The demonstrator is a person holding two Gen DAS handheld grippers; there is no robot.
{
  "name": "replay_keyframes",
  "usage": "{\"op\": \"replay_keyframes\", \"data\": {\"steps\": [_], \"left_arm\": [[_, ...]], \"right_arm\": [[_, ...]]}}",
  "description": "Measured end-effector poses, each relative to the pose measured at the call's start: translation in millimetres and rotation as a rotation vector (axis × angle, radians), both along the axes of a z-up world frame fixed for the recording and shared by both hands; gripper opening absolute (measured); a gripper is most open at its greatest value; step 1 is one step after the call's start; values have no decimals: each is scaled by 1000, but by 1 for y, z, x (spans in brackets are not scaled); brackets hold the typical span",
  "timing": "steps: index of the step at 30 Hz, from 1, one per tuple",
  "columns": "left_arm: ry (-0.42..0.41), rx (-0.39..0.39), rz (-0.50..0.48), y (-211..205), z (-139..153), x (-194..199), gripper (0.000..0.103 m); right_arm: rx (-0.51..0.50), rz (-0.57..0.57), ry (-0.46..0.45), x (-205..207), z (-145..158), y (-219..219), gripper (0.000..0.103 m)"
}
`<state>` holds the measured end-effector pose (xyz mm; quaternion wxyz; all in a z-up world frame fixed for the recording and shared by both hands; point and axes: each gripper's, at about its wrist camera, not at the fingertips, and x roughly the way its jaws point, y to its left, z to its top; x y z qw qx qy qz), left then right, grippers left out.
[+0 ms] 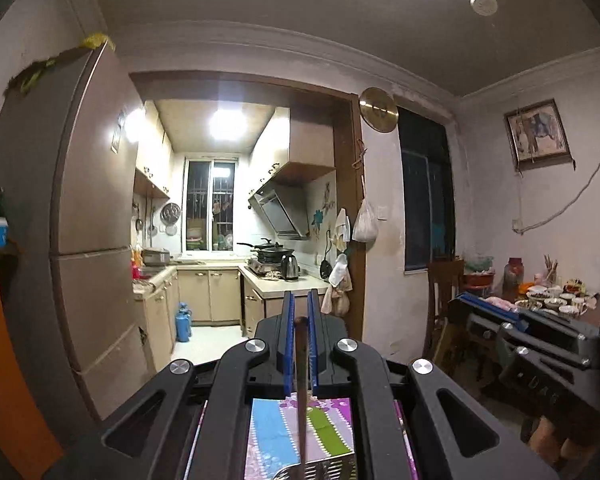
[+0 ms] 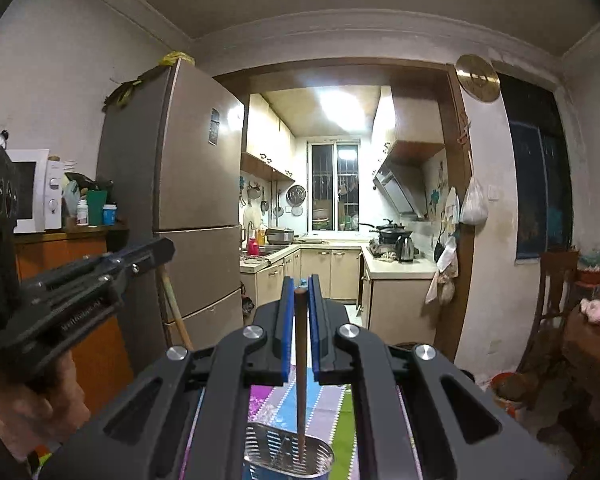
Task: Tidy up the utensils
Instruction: 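Drop the chopsticks into the blue holder by opening both grippers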
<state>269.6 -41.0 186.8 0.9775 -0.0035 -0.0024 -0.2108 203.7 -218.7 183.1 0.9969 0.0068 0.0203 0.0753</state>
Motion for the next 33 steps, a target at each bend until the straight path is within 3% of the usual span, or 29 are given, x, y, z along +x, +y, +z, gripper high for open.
{"op": "replay_keyframes", "data": {"steps": [5,12,19,22,23,28,33], "left_arm": [[36,-7,3,-5,-34,27,7],[113,54,30,-7,-95,51,7],[160,75,36,-5,-121,52,7],[175,67,39,1,-126,49,8],[177,68,41,3,-127,48,8],[152,52,72,21,-116,35,8],[105,-31,110,59,-82,4,8]], "right_arm": [[18,-11,50,26,-34,3,6],[9,-31,123,46,-74,12,6],[-25,-38,171,47,-94,25,6],[-28,-43,176,44,-91,24,24],[-24,-46,175,43,-89,23,26],[-22,-51,141,19,-77,16,26],[15,-50,84,-26,-57,-9,26]]}}
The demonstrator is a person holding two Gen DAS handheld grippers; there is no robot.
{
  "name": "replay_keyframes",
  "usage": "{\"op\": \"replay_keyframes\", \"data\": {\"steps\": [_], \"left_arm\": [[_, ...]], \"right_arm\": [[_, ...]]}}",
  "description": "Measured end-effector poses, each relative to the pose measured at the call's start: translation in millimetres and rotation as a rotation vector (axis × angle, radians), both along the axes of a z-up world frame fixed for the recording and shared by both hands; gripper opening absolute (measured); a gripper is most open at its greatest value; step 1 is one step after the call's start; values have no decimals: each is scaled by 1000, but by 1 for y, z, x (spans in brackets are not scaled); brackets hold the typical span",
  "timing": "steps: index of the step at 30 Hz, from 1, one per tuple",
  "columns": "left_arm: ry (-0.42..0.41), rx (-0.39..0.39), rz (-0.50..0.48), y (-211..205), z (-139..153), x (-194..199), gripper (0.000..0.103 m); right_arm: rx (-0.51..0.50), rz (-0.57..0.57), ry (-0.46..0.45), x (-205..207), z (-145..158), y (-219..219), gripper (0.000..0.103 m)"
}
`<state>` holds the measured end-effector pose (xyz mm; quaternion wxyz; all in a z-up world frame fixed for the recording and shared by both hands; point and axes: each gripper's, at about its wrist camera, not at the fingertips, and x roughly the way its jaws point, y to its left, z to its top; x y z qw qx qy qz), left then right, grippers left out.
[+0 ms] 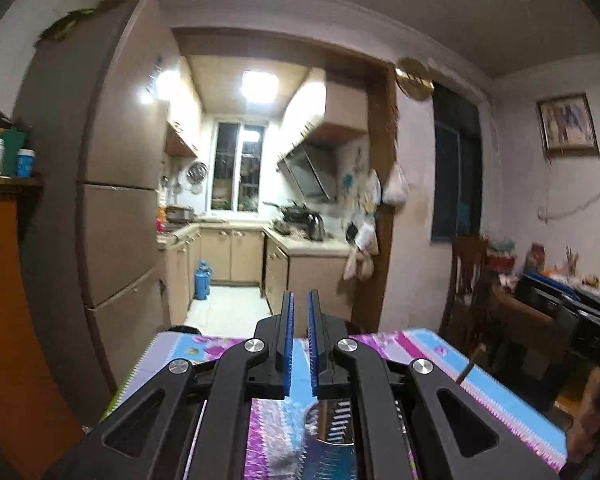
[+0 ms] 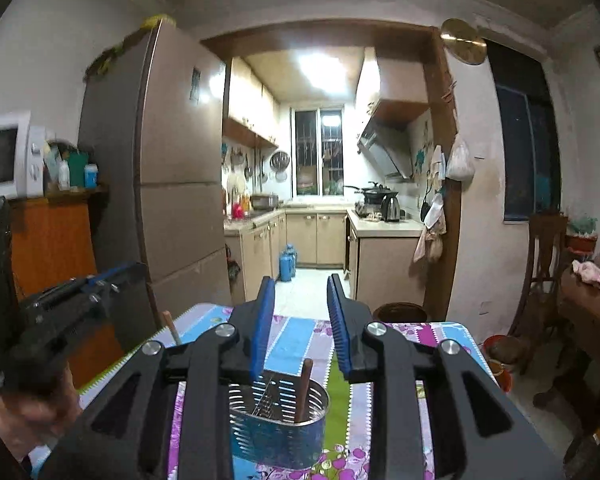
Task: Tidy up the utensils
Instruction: 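Drop the chopsticks into the blue holder by opening both grippers, then move both tools back over the chopsticks and close on one each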
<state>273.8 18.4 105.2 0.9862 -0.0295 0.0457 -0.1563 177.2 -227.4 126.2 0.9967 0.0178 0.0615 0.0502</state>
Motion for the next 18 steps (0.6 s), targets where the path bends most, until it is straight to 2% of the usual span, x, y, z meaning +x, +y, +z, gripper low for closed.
{"op": "replay_keyframes", "data": {"steps": [3,4,5,8,11,14,16,17,18], "left_arm": [[-73,14,40,23,17,-40,8],[-101,29,42,32,19,-57,9],[-124,42,41,40,19,-77,14],[-150,78,62,67,9,-133,27],[-126,101,73,91,-19,-185,35],[-76,174,137,102,-54,-223,35],[-30,242,201,106,-86,-248,35],[-2,255,216,107,-98,-256,35],[31,261,222,110,-112,-263,35]], "right_arm": [[-25,-4,-42,-50,8,-17,26],[-41,-9,-56,-73,10,-25,32],[-47,-15,-64,-86,11,-30,42],[-36,-50,-86,-145,4,-57,47],[-59,-108,-35,-200,-21,-77,52],[-116,-200,52,-231,-59,-79,54],[-111,-218,119,-245,-84,-79,58],[-100,-225,146,-248,-93,-78,63],[-81,-239,178,-255,-108,-75,63]]}}
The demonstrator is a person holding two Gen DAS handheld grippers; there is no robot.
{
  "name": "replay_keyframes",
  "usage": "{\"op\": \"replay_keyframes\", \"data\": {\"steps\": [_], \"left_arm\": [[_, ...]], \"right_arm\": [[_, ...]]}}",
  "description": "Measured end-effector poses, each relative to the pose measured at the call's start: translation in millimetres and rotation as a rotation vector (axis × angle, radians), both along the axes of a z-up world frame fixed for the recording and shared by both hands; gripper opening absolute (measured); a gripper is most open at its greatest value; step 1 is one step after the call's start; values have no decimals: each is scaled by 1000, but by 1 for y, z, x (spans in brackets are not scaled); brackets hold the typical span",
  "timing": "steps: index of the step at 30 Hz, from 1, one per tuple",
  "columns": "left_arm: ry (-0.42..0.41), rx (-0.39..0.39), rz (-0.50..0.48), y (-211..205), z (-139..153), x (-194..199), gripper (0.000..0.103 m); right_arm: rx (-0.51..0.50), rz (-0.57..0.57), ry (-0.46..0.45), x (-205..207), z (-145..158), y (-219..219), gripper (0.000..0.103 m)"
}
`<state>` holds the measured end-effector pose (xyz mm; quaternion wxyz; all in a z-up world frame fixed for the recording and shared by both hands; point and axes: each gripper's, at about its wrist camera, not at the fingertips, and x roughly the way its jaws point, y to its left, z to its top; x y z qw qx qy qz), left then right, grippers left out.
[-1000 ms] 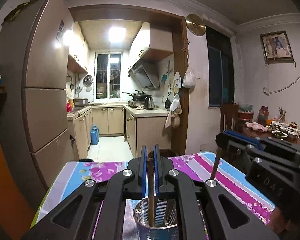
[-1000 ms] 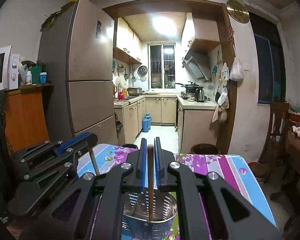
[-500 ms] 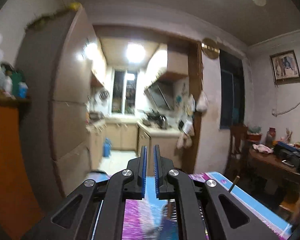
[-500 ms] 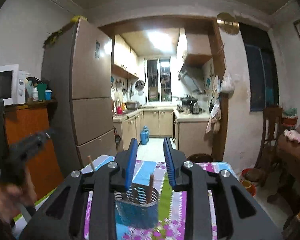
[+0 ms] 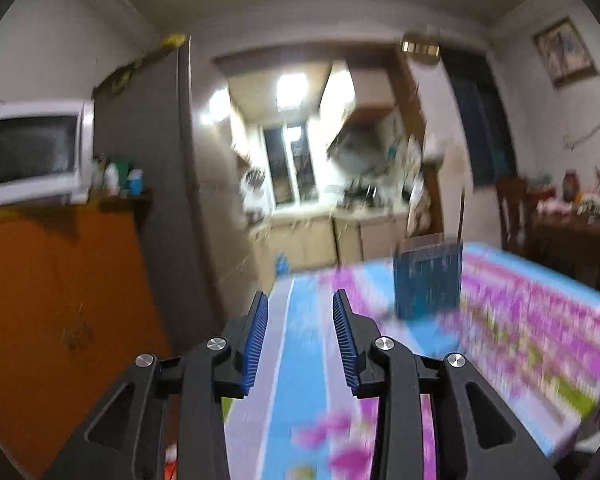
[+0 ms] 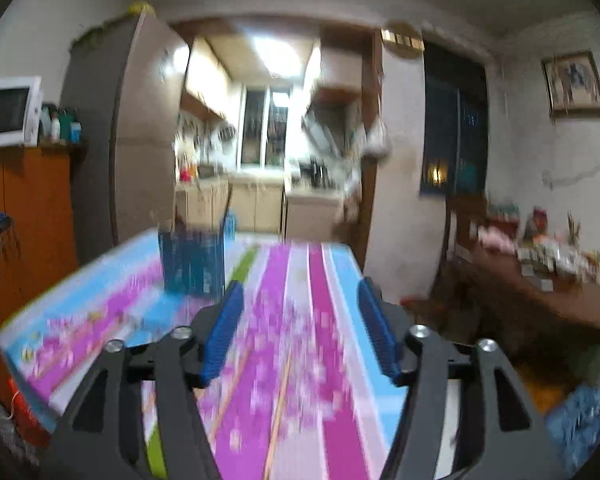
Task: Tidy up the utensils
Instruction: 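Move both tools back over the chopsticks and close on one each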
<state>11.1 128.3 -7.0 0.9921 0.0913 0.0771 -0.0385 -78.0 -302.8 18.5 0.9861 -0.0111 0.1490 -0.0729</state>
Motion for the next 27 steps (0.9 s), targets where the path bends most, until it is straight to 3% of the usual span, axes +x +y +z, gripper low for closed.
{"op": "replay_keyframes", "data": {"steps": [3,7,9,10,12,14,16,27], "left_arm": [[87,15,12,-4,-37,-23,35],[227,-29,-38,-22,-81,-47,35],[248,1,-67,-35,-97,-59,29],[263,5,-98,-42,-103,-65,24],[284,1,-148,-54,-110,-71,22],[298,19,-167,-64,-114,-71,16],[314,29,-167,-71,-118,-65,16],[347,88,-162,-91,-132,-42,16]], "right_arm": [[10,-10,70,-10,-32,14,63],[-52,-7,134,-20,-75,43,63],[-97,12,163,-22,-93,57,61],[-117,20,174,-21,-101,64,55],[-117,40,196,-19,-112,72,48],[-102,54,210,-21,-120,75,32],[-91,53,217,-20,-127,77,28],[-100,59,230,-16,-136,87,28]]}}
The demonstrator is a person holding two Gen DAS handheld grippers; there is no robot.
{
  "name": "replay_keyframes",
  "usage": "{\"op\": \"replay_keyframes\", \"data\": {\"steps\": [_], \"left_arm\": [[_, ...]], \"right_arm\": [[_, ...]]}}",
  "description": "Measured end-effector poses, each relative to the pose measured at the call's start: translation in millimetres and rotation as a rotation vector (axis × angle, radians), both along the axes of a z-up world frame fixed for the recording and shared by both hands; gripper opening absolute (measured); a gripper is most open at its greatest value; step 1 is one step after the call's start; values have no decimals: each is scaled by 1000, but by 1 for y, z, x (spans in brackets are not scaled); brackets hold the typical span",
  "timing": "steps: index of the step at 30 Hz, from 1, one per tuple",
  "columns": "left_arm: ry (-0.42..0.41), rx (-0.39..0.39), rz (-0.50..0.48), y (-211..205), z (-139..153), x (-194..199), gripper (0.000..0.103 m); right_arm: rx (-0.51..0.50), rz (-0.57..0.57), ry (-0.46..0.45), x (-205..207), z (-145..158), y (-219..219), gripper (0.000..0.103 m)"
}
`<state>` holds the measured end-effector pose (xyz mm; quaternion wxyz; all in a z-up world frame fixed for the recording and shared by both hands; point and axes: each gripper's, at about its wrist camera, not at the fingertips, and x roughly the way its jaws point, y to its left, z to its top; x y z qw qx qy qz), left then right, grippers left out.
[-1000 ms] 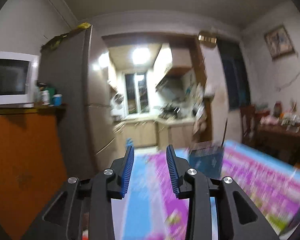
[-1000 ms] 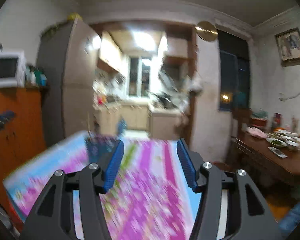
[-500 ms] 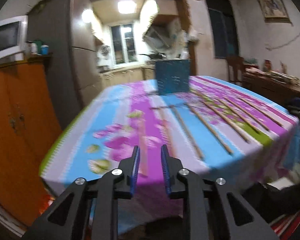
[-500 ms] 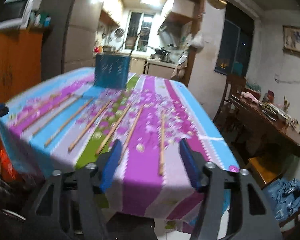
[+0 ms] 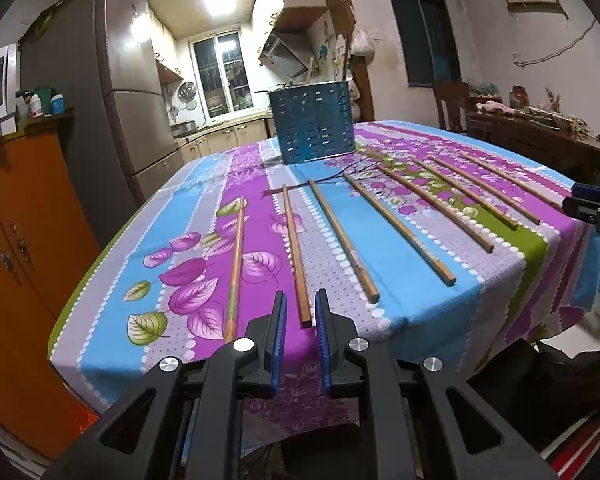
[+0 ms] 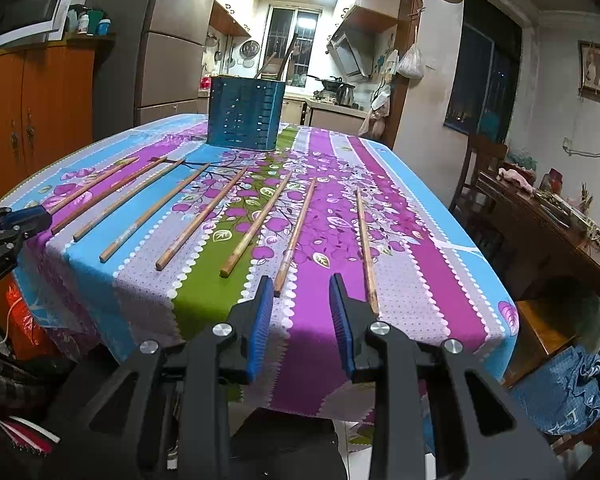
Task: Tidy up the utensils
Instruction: 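Move both tools back over the chopsticks and close on one each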
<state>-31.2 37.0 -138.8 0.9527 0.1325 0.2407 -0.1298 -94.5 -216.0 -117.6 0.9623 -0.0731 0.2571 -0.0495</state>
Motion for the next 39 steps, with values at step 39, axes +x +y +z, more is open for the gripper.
{"op": "replay_keyframes", "data": {"steps": [39], "left_arm": [[-80,-88,23,0,-20,2,12]], "right_arm": [[42,-12,-23,44,-27,40,11]]}}
